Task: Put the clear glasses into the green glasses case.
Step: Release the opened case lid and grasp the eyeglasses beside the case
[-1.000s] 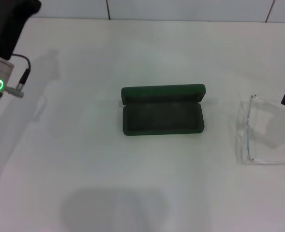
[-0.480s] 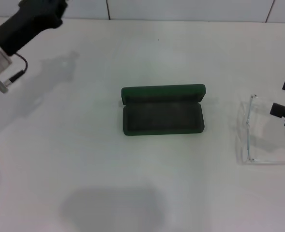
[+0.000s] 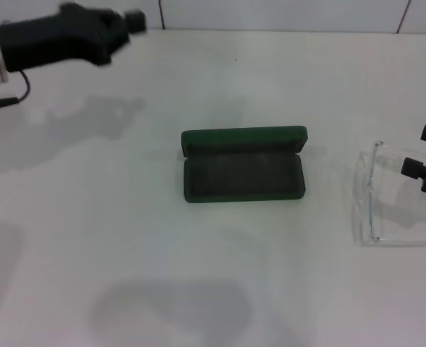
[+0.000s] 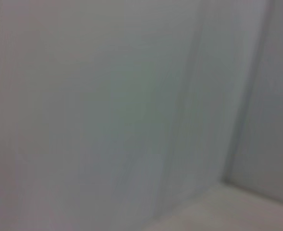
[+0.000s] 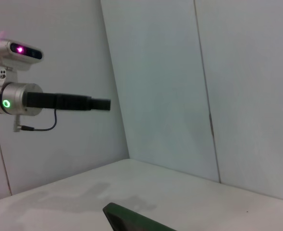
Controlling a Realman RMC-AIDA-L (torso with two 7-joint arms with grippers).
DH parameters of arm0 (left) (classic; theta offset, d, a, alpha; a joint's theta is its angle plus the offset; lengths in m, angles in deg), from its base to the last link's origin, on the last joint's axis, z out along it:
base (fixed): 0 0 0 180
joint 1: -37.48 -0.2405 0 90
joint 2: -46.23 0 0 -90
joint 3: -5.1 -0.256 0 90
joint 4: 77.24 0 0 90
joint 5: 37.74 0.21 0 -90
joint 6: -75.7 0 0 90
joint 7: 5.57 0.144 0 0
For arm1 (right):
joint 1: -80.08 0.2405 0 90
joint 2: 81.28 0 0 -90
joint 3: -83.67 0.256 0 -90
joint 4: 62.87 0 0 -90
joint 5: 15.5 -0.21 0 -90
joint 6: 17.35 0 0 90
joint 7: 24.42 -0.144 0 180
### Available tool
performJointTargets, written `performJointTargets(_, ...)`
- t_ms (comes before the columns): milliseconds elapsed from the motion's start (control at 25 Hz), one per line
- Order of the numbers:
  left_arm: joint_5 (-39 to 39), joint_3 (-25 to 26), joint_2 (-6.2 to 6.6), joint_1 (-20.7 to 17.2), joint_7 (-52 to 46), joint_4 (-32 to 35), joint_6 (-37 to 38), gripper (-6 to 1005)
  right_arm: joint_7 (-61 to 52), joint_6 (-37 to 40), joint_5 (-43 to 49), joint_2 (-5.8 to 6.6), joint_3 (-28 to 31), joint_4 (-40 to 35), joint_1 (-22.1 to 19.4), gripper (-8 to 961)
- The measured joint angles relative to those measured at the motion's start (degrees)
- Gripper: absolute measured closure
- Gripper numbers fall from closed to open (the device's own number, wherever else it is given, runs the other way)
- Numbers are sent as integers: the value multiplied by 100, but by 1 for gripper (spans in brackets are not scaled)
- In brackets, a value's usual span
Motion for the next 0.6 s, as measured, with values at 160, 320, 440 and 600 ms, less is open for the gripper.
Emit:
performJointTargets(160,1102,-2,22,359,48,-115,443,998,-50,11,-33,6,14,-31,18,247)
performJointTargets(320,1914,-3,91,612,301,-118,918,997,-80,-59,-14,12,-10,-52,67,247)
performJointTargets(440,1842,0,201,647,327,-89,1195,997,-72,-95,-1,13,-17,-59,105,248)
performJointTargets(600,1456,5,279,629,89,-67,1295,997,-51,-84,-21,15,-21,-65,152,248)
